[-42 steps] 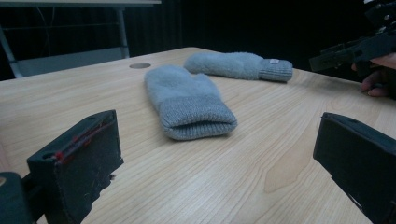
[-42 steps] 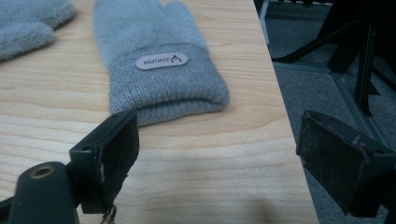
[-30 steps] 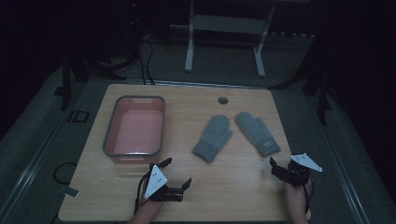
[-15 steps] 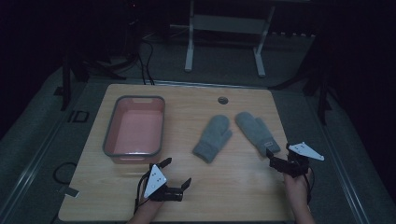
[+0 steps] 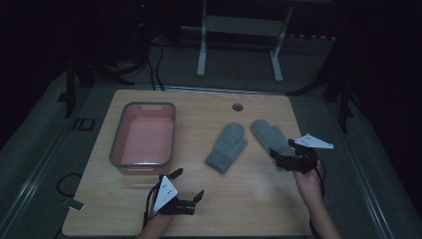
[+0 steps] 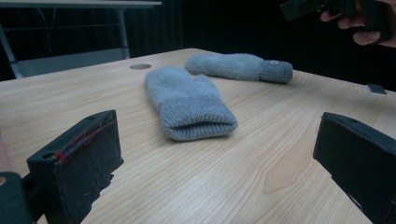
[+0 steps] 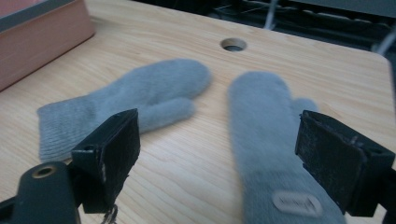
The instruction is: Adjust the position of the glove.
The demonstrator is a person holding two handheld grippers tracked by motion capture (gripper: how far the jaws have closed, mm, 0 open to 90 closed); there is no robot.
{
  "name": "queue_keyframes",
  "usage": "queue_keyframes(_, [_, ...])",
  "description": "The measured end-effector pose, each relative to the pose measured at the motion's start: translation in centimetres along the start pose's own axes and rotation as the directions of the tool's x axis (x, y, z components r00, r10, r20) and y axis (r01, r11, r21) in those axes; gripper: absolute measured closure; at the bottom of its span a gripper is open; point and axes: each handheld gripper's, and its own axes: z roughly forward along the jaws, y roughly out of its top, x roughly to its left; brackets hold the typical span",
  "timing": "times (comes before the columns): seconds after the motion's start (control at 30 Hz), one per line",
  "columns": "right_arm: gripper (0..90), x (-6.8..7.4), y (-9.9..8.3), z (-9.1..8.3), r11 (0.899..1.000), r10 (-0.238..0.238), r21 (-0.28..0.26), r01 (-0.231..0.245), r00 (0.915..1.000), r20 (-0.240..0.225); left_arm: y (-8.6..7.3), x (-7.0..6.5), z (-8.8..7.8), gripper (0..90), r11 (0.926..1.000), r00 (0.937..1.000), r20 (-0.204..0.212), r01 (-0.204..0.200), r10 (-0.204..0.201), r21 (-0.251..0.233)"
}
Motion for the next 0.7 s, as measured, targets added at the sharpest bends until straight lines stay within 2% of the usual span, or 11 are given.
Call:
queue_keyframes(0.13, [14.0,0.6,1.1,1.2,0.999,-0.043,0.014,0.044,0.9984,-0.038,0.0,0.1,0.0,1.3,1.0000,1.0000,0.000,0.002,-0.002,0.003])
queue_keyframes(0.2, [14.0,0.8,1.7,1.9,0.998,-0.064,-0.002,0.064,0.9963,-0.057,0.0,0.1,0.0,1.2,1.0000,1.0000,0.000,0.002,-0.002,0.004])
queue_keyframes(0.3, [13.9,1.0,2.2,2.6,0.997,-0.076,-0.011,0.075,0.9949,-0.067,0.0,0.1,0.0,1.2,1.0000,1.0000,0.000,0.003,-0.003,0.003])
queue_keyframes(0.4, [13.9,1.3,3.2,4.0,0.997,-0.083,-0.011,0.083,0.9914,-0.101,0.0,0.1,0.0,1.2,0.9999,0.9998,-0.014,0.011,-0.011,0.004])
queue_keyframes(0.43, [14.0,1.4,3.4,4.3,0.996,-0.084,0.000,0.084,0.9903,-0.110,0.0,0.1,0.0,1.3,0.9998,0.9995,-0.028,0.017,-0.017,0.005])
queue_keyframes(0.5, [15.8,1.7,4.0,5.2,0.994,-0.102,0.020,0.105,0.9877,-0.119,0.0,0.2,0.0,1.2,0.9995,0.9991,-0.029,0.032,-0.032,0.006])
queue_keyframes(0.6, [15.8,2.1,4.3,6.3,0.996,-0.081,0.022,0.086,0.9833,-0.163,0.0,0.3,0.0,1.3,0.9993,0.9991,-0.021,0.038,-0.038,0.003])
queue_keyframes(0.7, [15.7,2.5,4.6,7.6,0.997,-0.061,0.029,0.069,0.9780,-0.199,0.0,0.1,0.0,1.3,0.9998,0.9997,-0.014,0.017,-0.017,0.002])
